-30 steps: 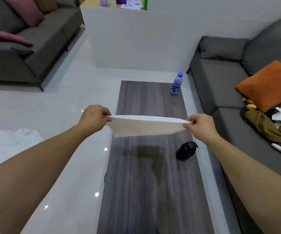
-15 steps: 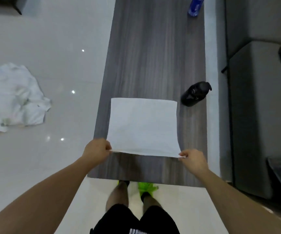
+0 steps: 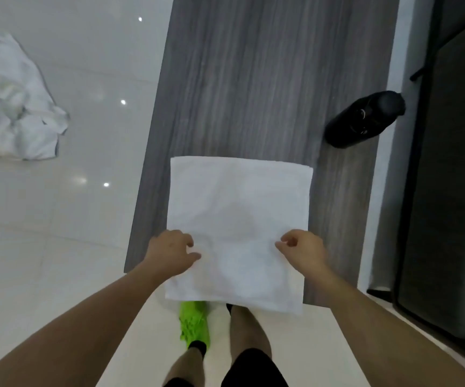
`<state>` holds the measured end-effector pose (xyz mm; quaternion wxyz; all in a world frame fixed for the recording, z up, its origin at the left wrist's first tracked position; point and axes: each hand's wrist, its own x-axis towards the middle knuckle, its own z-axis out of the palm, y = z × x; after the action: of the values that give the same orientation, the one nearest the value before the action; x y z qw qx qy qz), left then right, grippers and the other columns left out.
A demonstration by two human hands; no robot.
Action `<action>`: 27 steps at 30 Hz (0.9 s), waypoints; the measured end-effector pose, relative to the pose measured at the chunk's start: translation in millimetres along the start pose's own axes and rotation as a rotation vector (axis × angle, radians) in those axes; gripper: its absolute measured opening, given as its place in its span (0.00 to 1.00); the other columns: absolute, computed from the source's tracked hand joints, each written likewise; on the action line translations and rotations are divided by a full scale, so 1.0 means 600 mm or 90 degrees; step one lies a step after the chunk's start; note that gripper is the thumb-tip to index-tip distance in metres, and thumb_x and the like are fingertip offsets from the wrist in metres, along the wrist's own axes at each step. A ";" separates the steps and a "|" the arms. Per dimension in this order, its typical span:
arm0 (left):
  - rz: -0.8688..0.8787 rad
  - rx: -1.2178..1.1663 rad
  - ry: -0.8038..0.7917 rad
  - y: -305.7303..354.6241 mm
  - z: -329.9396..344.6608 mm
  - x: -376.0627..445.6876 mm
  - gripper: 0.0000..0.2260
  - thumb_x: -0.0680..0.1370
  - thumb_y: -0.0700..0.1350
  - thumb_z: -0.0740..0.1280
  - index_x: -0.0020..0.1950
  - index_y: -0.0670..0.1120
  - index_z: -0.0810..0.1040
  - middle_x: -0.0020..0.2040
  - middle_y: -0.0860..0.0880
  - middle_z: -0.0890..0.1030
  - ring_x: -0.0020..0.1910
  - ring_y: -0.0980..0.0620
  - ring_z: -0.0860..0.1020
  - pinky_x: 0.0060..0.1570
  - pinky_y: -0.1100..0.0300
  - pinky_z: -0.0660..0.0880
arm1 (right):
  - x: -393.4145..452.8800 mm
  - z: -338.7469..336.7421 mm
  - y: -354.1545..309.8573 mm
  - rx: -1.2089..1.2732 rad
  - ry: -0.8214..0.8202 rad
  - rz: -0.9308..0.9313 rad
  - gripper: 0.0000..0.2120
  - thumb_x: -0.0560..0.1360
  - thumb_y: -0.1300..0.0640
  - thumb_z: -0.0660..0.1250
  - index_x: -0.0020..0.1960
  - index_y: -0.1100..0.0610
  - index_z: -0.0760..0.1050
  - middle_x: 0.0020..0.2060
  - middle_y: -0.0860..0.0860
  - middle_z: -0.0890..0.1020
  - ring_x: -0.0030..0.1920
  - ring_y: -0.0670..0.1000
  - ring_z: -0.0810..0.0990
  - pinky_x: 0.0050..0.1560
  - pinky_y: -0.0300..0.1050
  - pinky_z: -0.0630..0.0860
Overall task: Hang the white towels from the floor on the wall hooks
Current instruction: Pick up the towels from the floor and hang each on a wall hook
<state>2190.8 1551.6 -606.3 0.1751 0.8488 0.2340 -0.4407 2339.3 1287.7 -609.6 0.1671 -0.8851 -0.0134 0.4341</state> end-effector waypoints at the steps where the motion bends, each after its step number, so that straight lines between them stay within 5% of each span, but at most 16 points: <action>1: 0.017 -0.028 0.069 0.012 -0.027 0.022 0.18 0.78 0.60 0.64 0.62 0.52 0.79 0.60 0.50 0.78 0.61 0.48 0.75 0.61 0.50 0.72 | 0.023 -0.007 -0.031 0.019 0.044 -0.035 0.11 0.74 0.49 0.72 0.53 0.52 0.82 0.44 0.47 0.82 0.49 0.48 0.81 0.41 0.35 0.69; 4: 0.087 -0.089 0.265 0.047 -0.102 0.099 0.15 0.80 0.52 0.65 0.62 0.46 0.80 0.60 0.44 0.80 0.59 0.42 0.75 0.59 0.48 0.73 | 0.101 -0.019 -0.116 -0.025 0.139 -0.174 0.14 0.76 0.53 0.69 0.60 0.54 0.80 0.54 0.51 0.81 0.56 0.53 0.78 0.52 0.40 0.69; 7: 0.121 -0.091 0.353 0.078 -0.146 0.175 0.17 0.79 0.48 0.66 0.67 0.44 0.76 0.66 0.43 0.76 0.64 0.41 0.72 0.64 0.47 0.70 | 0.171 -0.020 -0.179 -0.140 0.189 -0.286 0.20 0.77 0.56 0.67 0.68 0.55 0.73 0.64 0.52 0.76 0.65 0.56 0.71 0.63 0.49 0.68; 12: 0.124 0.032 0.326 0.103 -0.139 0.247 0.24 0.75 0.50 0.70 0.70 0.49 0.71 0.65 0.47 0.73 0.65 0.43 0.70 0.66 0.46 0.65 | 0.228 -0.002 -0.214 -0.368 0.185 -0.295 0.21 0.71 0.57 0.70 0.63 0.55 0.71 0.56 0.54 0.78 0.58 0.58 0.73 0.58 0.52 0.67; 17: 0.102 0.076 0.261 0.093 -0.127 0.229 0.08 0.74 0.47 0.67 0.52 0.49 0.77 0.48 0.48 0.80 0.46 0.47 0.72 0.48 0.51 0.67 | 0.198 0.014 -0.212 -0.408 0.070 -0.284 0.11 0.68 0.55 0.68 0.49 0.52 0.74 0.51 0.54 0.78 0.53 0.57 0.75 0.52 0.50 0.66; 24: 0.167 -0.067 0.142 0.009 -0.093 0.099 0.01 0.77 0.44 0.64 0.47 0.47 0.74 0.47 0.47 0.81 0.46 0.47 0.78 0.48 0.55 0.72 | 0.072 0.052 -0.217 -0.325 -0.074 -0.344 0.08 0.71 0.57 0.63 0.46 0.51 0.64 0.38 0.48 0.75 0.43 0.57 0.79 0.41 0.46 0.65; 27: 0.141 -0.190 0.119 -0.063 -0.088 0.004 0.08 0.77 0.46 0.67 0.41 0.51 0.69 0.40 0.51 0.77 0.42 0.49 0.75 0.41 0.59 0.67 | -0.008 0.067 -0.276 -0.362 -0.098 -0.384 0.05 0.71 0.53 0.63 0.44 0.49 0.67 0.37 0.46 0.74 0.42 0.56 0.78 0.39 0.45 0.65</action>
<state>2206.4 1610.1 -582.3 0.3242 0.8710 0.2172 -0.2986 2325.3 1454.4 -577.6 0.0343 -0.8172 -0.4038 0.4097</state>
